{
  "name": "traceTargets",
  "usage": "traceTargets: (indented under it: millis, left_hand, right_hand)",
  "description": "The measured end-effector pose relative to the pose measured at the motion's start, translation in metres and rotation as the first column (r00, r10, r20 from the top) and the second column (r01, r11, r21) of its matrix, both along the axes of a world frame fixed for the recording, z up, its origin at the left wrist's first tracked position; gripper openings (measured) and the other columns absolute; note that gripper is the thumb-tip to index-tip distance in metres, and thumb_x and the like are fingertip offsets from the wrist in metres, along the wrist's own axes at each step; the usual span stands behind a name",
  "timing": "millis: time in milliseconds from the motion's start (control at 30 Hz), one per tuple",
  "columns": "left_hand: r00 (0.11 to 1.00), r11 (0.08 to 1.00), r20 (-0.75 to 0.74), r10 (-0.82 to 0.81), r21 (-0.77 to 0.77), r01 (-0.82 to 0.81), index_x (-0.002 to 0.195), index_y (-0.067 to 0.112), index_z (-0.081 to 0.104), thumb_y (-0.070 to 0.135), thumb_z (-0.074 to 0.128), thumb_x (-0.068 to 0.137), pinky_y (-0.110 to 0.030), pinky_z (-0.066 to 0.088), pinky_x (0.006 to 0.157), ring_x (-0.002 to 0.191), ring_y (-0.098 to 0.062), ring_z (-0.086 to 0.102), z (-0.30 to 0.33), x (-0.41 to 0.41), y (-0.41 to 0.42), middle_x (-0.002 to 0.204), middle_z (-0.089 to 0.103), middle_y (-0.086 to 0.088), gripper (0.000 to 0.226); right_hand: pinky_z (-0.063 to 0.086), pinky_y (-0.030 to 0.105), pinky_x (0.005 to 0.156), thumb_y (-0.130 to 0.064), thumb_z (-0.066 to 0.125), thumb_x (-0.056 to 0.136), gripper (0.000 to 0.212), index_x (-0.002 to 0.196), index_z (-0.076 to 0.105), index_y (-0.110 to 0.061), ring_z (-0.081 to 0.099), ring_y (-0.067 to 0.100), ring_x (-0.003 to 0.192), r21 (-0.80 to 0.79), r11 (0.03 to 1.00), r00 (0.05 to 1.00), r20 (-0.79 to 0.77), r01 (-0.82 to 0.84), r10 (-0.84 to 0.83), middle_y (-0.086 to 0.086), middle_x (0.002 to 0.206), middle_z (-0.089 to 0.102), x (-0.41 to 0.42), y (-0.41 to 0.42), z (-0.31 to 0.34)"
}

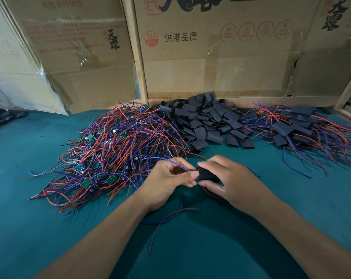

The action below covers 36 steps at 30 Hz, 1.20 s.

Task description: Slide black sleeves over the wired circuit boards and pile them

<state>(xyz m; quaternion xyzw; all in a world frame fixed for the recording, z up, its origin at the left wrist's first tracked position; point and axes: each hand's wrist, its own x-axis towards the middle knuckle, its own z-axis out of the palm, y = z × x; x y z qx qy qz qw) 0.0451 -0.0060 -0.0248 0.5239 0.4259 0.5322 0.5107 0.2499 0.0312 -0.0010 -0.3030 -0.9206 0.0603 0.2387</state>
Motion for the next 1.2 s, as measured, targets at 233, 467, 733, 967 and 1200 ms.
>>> traceTargets:
  millis: [233, 467, 733, 967, 1200]
  left_hand:
    - [0.997, 0.999, 0.077, 0.003, -0.033, -0.001, 0.087, 0.003, 0.070, 0.008, 0.072, 0.082, -0.023, 0.052, 0.069, 0.069, -0.017, 0.063, 0.002, 0.001, -0.001, 0.085, 0.065, -0.009, 0.007]
    - [0.997, 1.000, 0.073, 0.002, -0.031, 0.000, 0.085, 0.000, 0.062, 0.006, 0.074, 0.080, -0.023, 0.052, 0.070, 0.069, -0.017, 0.064, 0.004, -0.001, 0.000, 0.076, 0.062, -0.009, 0.014]
    - [0.998, 1.000, -0.055, 0.014, -0.010, -0.015, 0.086, -0.003, 0.063, 0.008, 0.074, 0.081, -0.024, 0.048, 0.063, 0.062, -0.019, 0.059, 0.002, 0.000, -0.001, 0.069, 0.061, -0.013, 0.016]
    - [0.997, 0.997, -0.049, 0.057, -0.043, -0.059, 0.083, -0.003, 0.058, -0.006, 0.067, 0.087, -0.023, 0.046, 0.060, 0.059, -0.018, 0.055, 0.003, 0.001, -0.001, 0.065, 0.057, -0.015, 0.010]
    - [0.995, 0.995, 0.052, 0.082, -0.058, -0.079, 0.076, 0.001, 0.056, -0.005, 0.069, 0.082, -0.021, 0.043, 0.058, 0.055, -0.016, 0.053, 0.003, 0.003, 0.003, 0.059, 0.056, -0.010, 0.015]
  right_hand:
    - [0.051, 0.041, 0.076, -0.029, 0.069, 0.092, 0.036, 0.122, 0.064, -0.010, 0.061, 0.028, 0.096, 0.027, 1.000, 0.999, -0.039, 0.002, -0.001, 0.006, 0.109, 0.063, -0.001, -0.002, 0.002]
    - [0.052, 0.040, 0.073, -0.029, 0.071, 0.091, 0.036, 0.121, 0.065, -0.009, 0.061, 0.026, 0.092, 0.043, 0.999, 1.000, -0.026, -0.006, 0.007, 0.006, 0.106, 0.063, -0.002, -0.002, 0.001]
    - [0.048, 0.038, 0.076, -0.034, 0.062, 0.095, 0.034, 0.119, 0.062, -0.009, 0.057, 0.024, 0.094, 0.037, 0.999, 0.999, 0.027, -0.018, 0.017, 0.005, 0.107, 0.059, -0.006, -0.001, -0.003]
    - [0.038, 0.026, 0.074, -0.032, 0.066, 0.093, 0.036, 0.121, 0.064, -0.010, 0.057, 0.023, 0.095, 0.012, 1.000, 0.999, -0.042, 0.008, -0.007, 0.004, 0.108, 0.060, -0.014, -0.002, -0.006]
    - [0.047, 0.032, 0.084, -0.029, 0.074, 0.086, 0.039, 0.119, 0.066, -0.009, 0.059, 0.021, 0.097, -0.125, 0.991, 0.986, -0.158, 0.039, -0.058, 0.005, 0.109, 0.063, -0.015, -0.002, -0.006]
